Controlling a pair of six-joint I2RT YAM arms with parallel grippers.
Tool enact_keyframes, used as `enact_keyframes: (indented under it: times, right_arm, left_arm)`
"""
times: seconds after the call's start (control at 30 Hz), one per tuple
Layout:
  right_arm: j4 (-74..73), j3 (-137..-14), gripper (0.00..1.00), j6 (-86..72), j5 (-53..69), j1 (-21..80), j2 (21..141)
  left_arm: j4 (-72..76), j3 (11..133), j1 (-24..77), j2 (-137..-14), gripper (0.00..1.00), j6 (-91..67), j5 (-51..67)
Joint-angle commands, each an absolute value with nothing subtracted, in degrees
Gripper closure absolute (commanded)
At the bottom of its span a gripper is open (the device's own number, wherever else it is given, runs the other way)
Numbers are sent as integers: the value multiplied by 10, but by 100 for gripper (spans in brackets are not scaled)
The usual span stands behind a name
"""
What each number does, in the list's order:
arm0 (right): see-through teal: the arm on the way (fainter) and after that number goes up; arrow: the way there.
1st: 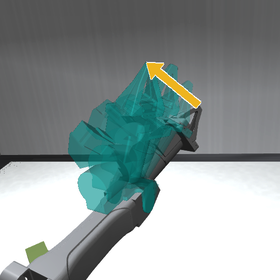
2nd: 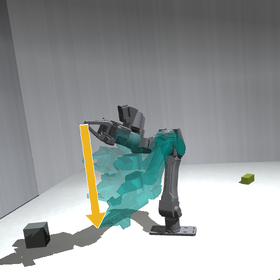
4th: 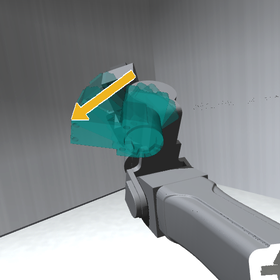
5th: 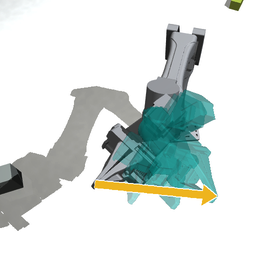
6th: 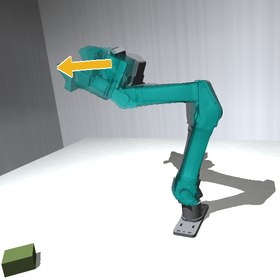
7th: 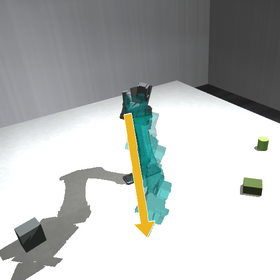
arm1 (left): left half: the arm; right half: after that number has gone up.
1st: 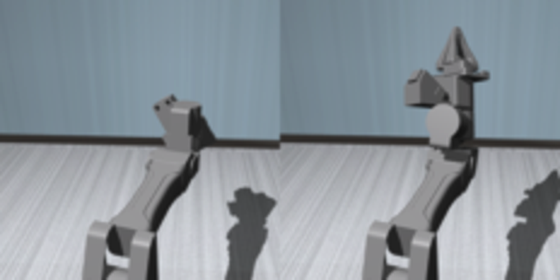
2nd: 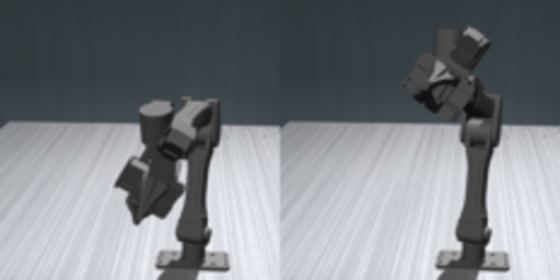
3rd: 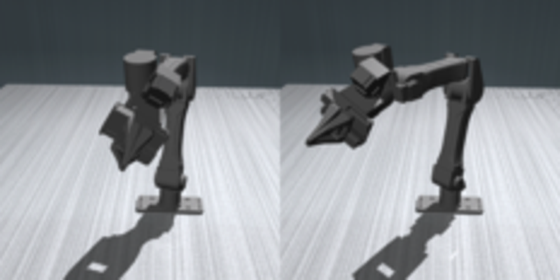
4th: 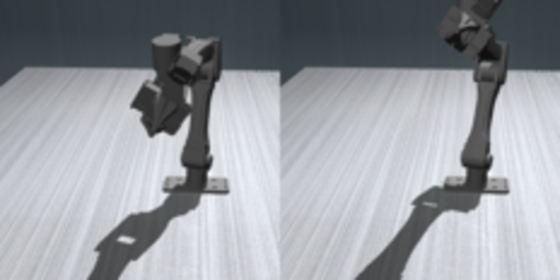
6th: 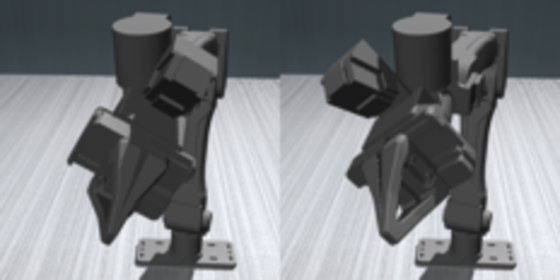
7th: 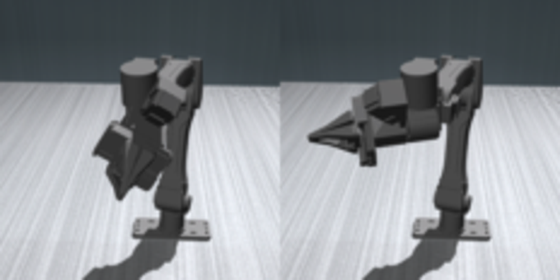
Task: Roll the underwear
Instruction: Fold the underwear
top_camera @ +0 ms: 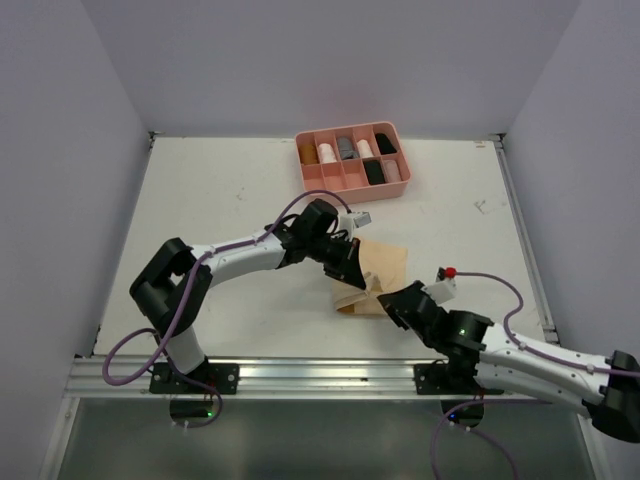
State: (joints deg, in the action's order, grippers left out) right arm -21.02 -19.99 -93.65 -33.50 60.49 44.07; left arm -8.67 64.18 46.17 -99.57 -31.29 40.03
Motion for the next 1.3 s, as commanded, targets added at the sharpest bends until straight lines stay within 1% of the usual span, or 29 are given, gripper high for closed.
enact_keyframes:
  times: [0.0, 0.07, 0.17, 0.5, 0.67, 0.8, 1.03, 1.27]
  right_arm:
    - [-378, -197, 100, -984, -420, 608, 358]
    - [-440, -192, 100, -1008, -427, 608, 319]
    - [-465, -172, 100, -1025, -430, 607, 301]
    - [-458, -156, 100, -1105, -442, 606, 376]
    - [-456, -133, 100, -1129, -445, 607, 374]
    - [-415, -113, 100, -1118, -433, 606, 366]
    - [-337, -98, 100, -1100, -410, 607, 411]
    - [-318, -96, 100, -1098, -401, 606, 432]
  left_arm:
    - [-87, 664, 468, -993, 100, -306, 400]
    - [-87, 673, 471, -992, 100, -305, 397]
    - [-84, 685, 482, -997, 100, -306, 391]
    - [-83, 706, 500, -1019, 100, -311, 376]
    - [-89, 708, 500, -1025, 100, -309, 369]
    - [-92, 709, 500, -1030, 100, -304, 364]
    - [-77, 722, 504, -1052, 100, -309, 367]
    - [-44, 743, 526, -1075, 100, -329, 366]
